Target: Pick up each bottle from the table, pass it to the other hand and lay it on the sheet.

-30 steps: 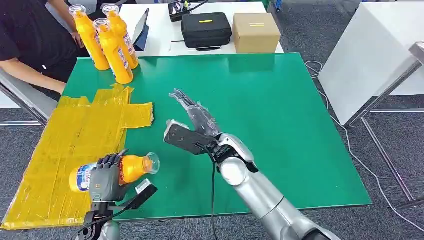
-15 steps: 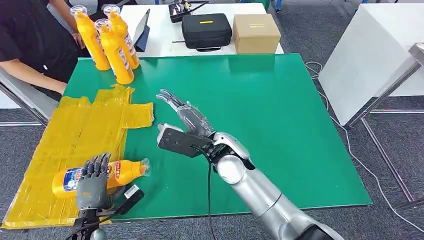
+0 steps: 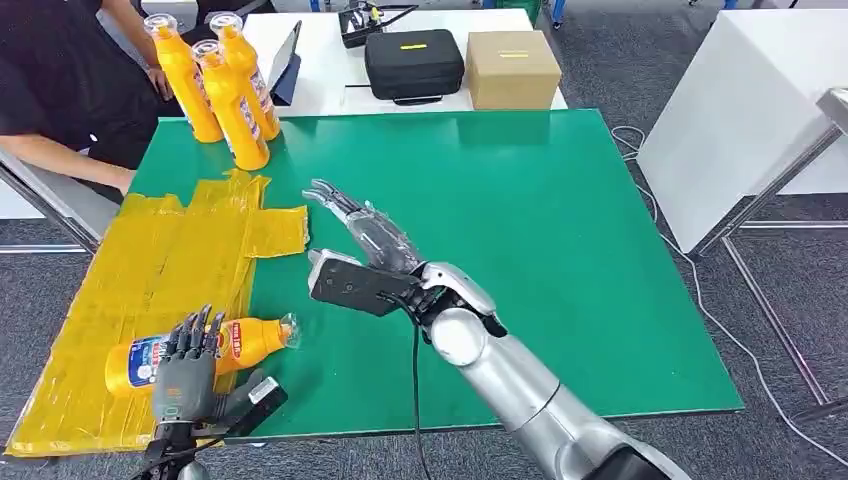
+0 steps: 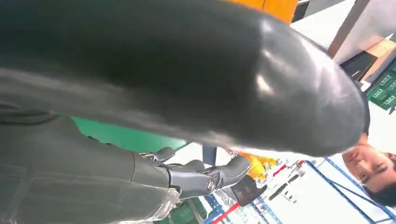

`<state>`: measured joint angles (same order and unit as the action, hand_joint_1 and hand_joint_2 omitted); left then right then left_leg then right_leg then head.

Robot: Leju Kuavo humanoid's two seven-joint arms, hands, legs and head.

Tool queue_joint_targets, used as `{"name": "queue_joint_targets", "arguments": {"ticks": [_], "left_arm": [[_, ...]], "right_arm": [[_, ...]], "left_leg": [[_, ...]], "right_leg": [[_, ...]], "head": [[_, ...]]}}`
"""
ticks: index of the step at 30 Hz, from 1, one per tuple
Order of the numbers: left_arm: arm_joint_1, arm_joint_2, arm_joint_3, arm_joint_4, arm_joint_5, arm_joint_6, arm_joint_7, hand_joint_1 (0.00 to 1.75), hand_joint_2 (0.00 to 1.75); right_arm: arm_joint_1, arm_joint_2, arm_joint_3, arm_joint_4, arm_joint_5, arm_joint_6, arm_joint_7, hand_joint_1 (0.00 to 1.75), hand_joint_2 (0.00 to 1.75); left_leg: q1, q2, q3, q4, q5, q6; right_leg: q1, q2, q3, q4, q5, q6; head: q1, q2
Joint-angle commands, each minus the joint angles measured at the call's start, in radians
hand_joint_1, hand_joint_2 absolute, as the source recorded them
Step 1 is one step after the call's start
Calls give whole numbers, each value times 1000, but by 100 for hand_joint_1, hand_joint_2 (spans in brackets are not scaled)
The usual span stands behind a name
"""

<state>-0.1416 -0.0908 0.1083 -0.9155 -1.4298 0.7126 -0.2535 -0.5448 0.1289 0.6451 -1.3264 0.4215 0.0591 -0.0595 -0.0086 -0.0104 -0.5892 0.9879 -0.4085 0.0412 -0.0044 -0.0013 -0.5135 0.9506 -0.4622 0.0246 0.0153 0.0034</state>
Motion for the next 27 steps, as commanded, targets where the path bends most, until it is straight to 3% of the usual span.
{"name": "queue_joint_targets", "arguments": {"ticks": [1, 10, 12, 19, 24, 27], "left_arm": [[26, -60, 127, -50, 104, -14, -211, 0, 0], [26, -60, 127, -50, 104, -14, -211, 0, 0], [6, -128, 257, -57, 220, -14, -414, 0, 0], [108, -60, -72, -453, 833, -14, -445, 0, 0], [202, -55, -96, -826, 1146, -14, -445, 0, 0], [257, 7, -128, -949, 1417, -42, -445, 0, 0]], "right_arm": [[-47, -5, 11, 70, -2, 3, -1, 0, 0], [-47, -5, 11, 70, -2, 3, -1, 0, 0], [-44, -4, 4, 69, -1, 1, 0, 0, 0], [-60, 7, -5, 81, 4, -4, 12, 0, 0], [-41, 23, -19, 91, 6, -7, 13, 0, 0], [-9, 24, -42, 84, 4, -41, -35, 0, 0]], "left_leg": [[1, 3, 2, 0, -2, -3], [1, 3, 1, 0, -1, -3], [1, 3, 2, 0, -2, -3], [1, 2, -3, 2, -1, -2], [2, 3, -4, 4, -3, -3], [2, 5, -3, 2, -3, -2]], "right_leg": [[1, 2, 2, -1, 0, 0], [0, 2, 1, -1, -1, -1], [0, 2, 1, -1, -1, -1], [1, 1, -3, 1, -1, 0], [2, 1, -4, 2, -2, 0], [2, 4, -3, 0, -1, 0]], "head": [[0, 0], [0, 0], [0, 0], [0, 0], [0, 0], [0, 0]]}}
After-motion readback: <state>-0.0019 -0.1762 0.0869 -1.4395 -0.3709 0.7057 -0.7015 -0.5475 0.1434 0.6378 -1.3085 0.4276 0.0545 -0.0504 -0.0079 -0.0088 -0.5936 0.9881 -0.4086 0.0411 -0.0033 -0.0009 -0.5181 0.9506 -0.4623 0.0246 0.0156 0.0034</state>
